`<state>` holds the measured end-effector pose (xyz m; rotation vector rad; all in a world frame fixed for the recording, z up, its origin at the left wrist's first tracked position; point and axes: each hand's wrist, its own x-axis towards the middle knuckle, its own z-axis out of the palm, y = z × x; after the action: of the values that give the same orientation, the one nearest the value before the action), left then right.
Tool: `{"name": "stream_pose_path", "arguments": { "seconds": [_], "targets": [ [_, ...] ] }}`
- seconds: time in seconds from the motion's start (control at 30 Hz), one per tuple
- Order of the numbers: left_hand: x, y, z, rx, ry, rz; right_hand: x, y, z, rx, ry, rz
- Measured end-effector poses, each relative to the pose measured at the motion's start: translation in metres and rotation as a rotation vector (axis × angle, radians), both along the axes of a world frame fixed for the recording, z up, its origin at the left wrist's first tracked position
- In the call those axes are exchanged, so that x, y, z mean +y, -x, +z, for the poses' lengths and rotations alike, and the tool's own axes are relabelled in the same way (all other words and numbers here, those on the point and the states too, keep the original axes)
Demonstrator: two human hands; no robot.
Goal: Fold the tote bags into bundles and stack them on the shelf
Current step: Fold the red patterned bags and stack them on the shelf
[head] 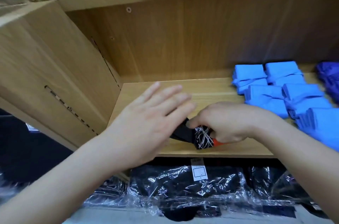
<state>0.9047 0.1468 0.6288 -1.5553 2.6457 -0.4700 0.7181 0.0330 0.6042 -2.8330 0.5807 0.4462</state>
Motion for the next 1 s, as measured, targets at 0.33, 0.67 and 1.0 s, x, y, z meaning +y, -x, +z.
{"name": "stream_pose_path", "arguments": {
  "seconds": [0.33, 0.67, 1.0],
  "targets": [
    [-0.003, -0.005, 0.016, 1.124, -0.732, 0.026, -0.015, 0.013, -0.029, -0.216, -0.743, -0.145],
    [-0.012, -0.011, -0.005, 2.156, -0.615, 0.158, -0.011, 0.018, -0.037, -0.546, -1.094, -0.149],
    [-0.011, 0.002, -0.005, 2.029, -0.736, 0.091, 0.002, 0.012, -0.033, -0.561, -1.180, -0.160]
  ]
}}
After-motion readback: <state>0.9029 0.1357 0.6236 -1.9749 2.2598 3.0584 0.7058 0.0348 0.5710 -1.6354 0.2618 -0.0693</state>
